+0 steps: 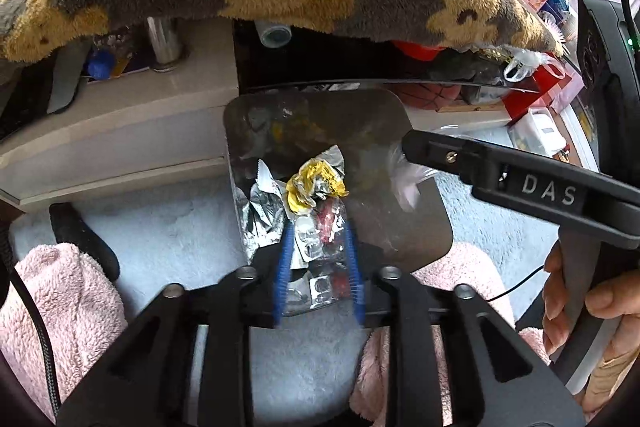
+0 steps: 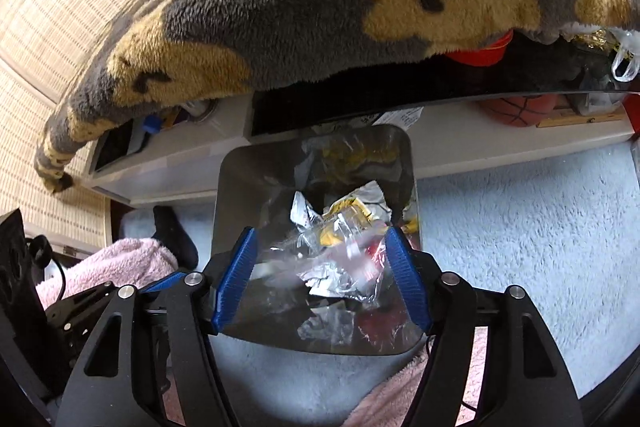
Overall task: Collect trash
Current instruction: 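Carry both items down over the metal bin and open both tools, then raise both open tools back over the table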
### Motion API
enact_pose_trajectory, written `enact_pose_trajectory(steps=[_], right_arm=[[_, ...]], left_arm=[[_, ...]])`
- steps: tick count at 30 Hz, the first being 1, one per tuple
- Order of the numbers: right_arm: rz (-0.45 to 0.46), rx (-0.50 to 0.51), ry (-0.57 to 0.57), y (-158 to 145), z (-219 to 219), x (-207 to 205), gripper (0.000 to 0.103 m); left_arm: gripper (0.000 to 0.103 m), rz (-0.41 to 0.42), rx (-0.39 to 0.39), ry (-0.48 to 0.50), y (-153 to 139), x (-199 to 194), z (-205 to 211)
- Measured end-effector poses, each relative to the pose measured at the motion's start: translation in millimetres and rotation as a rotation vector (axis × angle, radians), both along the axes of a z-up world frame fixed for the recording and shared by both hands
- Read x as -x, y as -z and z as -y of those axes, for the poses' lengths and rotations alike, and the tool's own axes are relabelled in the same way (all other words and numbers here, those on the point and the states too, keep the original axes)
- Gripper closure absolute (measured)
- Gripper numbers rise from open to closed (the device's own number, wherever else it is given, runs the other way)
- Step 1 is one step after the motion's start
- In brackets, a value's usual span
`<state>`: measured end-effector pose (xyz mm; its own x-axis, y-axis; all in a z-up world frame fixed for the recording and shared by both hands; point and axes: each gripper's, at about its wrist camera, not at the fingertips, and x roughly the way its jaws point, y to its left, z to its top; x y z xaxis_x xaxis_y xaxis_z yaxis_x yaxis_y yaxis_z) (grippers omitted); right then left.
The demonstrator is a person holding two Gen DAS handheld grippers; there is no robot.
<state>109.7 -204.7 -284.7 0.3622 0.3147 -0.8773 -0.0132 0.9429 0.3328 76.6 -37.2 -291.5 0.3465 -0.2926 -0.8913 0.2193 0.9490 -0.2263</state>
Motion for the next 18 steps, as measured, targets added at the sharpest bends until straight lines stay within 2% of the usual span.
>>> enact_pose_trajectory(steps=[5, 10, 18], right_arm=[[0.047, 0.008, 0.036, -17.2, 14.5, 1.3, 0.024], [0.118, 0.007, 0.083, -47.1, 36.3, -1.7, 0.018], [0.23, 0.041, 0.142, -93.9, 60.6, -30.1, 0.016]], left_arm=[[0.065, 0.027, 0.0, -0.015, -13.3, 0.2, -6.6], [0.054, 0.102, 0.001, -0.037, -45.7, -6.1, -16.5], [0.051, 0.193, -0.019, -0.076, -92.1, -44.4, -38.6]])
